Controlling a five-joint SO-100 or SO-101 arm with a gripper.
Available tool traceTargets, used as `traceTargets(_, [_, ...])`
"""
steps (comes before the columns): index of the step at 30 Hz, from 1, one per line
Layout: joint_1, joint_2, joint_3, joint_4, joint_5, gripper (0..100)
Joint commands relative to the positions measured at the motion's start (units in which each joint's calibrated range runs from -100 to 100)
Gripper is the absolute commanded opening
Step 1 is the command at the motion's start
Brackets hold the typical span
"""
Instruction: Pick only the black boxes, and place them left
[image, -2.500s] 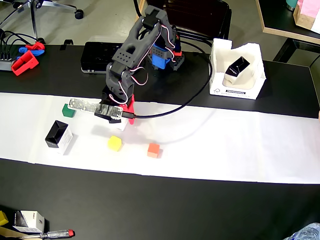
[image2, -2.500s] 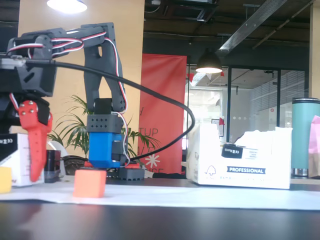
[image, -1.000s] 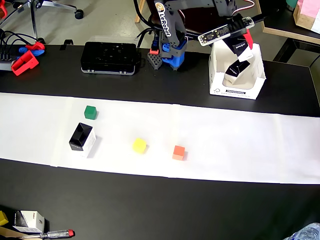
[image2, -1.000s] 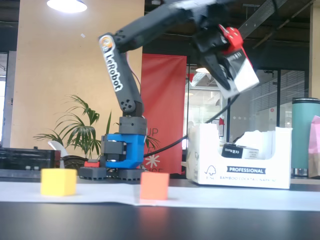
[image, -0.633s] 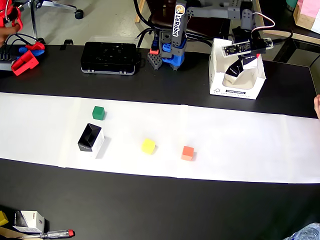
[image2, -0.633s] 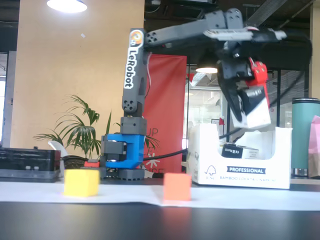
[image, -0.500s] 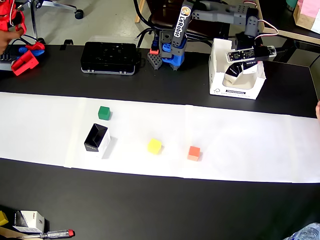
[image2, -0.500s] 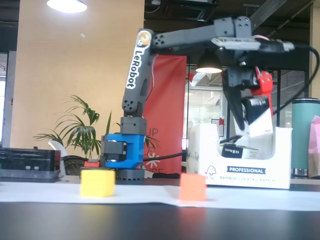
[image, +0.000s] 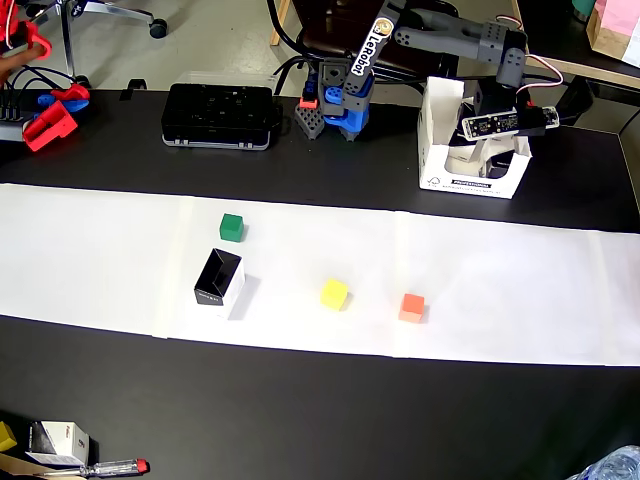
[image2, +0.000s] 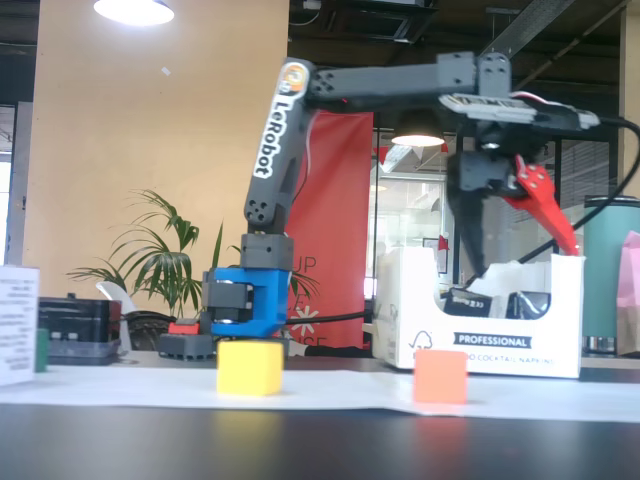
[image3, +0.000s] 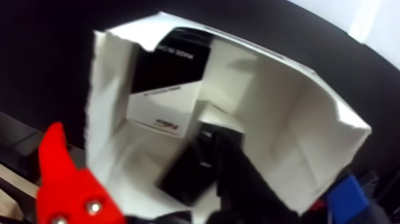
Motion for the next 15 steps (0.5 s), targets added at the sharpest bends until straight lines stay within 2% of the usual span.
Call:
traceTargets(1, [4.72, -21.07, 9.62, -0.39, 4.83, 48])
traceTargets(4, [13.38, -33.32, 19.37, -0.39, 9.88, 48])
traceTargets(10, [39.19, -51.02, 27.53, -0.39, 22.62, 48])
traceTargets(15, [58.94, -50.86, 26.73, -0.39, 26.09, 48])
